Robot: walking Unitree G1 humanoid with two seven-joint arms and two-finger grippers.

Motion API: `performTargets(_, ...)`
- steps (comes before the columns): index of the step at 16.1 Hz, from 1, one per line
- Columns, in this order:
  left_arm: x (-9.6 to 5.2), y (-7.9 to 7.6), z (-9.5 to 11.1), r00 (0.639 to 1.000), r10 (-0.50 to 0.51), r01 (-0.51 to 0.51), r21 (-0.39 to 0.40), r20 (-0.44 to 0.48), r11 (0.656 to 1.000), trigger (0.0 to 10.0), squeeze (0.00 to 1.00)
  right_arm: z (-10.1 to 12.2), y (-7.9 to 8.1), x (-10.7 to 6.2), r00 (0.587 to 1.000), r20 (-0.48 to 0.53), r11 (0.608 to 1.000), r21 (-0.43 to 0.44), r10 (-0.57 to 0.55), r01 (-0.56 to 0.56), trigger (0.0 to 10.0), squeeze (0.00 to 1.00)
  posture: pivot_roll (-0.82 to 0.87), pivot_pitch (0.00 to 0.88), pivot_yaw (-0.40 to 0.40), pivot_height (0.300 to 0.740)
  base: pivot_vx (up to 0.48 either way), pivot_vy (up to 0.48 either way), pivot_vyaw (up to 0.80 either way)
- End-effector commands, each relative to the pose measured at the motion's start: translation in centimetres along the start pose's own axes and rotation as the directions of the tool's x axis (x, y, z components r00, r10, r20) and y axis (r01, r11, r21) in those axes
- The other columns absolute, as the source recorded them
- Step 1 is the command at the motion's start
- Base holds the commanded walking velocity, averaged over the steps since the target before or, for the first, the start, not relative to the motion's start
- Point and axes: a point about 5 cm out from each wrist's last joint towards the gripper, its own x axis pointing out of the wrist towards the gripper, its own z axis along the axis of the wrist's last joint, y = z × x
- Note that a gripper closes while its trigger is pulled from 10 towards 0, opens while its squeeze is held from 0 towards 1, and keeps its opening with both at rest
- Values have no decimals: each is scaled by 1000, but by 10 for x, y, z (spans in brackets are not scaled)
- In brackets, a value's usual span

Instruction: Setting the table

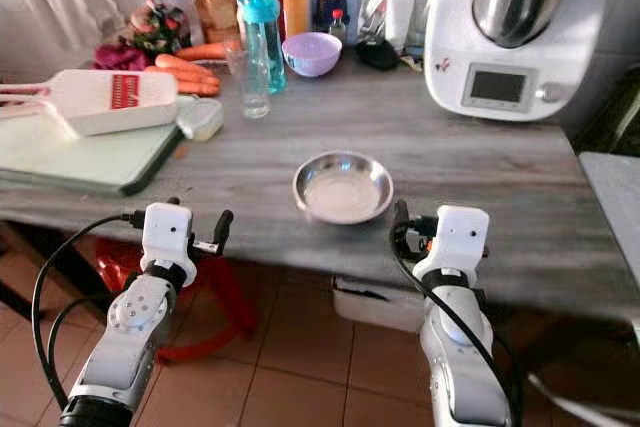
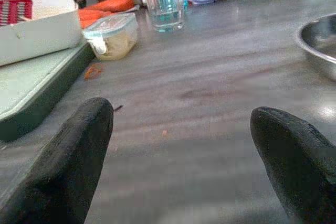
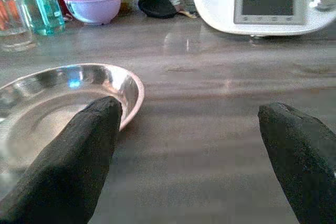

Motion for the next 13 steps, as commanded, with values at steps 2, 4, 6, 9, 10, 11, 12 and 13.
performTargets(2,2,-2,0,1000,-4,4,7,-8,1000,10000,0,0,-2,0,1000,5,1000,10,-15,15,10000,0,-40,0,44,740,-332,0,0)
performTargets(4,2,-3,0,1000,-11,11,4,-8,1000,10000,0,0,-3,0,1000,3,1000,11,-19,19,10000,0,-40,0,44,740,-334,0,0)
performTargets(6,2,-4,0,1000,-17,17,-2,-6,1000,10000,0,0,-3,1,1000,3,1000,10,-21,21,10000,0,-40,0,44,740,-353,0,0)
performTargets(9,2,-4,-1,1000,-19,19,4,-12,1000,10000,0,-1,-5,2,1000,2,1000,7,-29,29,10000,0,-41,0,45,740,-374,0,0)
performTargets(10,2,-4,-1,1000,-21,21,4,-13,1000,10000,0,-1,-5,1,1000,3,1000,6,-30,30,10000,0,-41,0,45,740,-379,0,0)
performTargets(11,2,-4,-1,1000,-23,23,2,-14,1000,10000,0,-1,-5,1,1000,2,1000,6,-31,31,10000,0,-41,0,45,740,-398,0,0)
performTargets(12,2,-5,-1,1000,-26,26,1,-13,1000,10000,0,-1,-5,1,1000,2,1000,5,-31,31,10000,0,-41,0,45,740,-401,0,0)
performTargets(13,2,-5,-1,999,-30,30,2,-12,1000,10000,0,-1,-5,2,1000,2,1000,4,-31,31,10000,0,-45,0,45,740,-386,0,0)
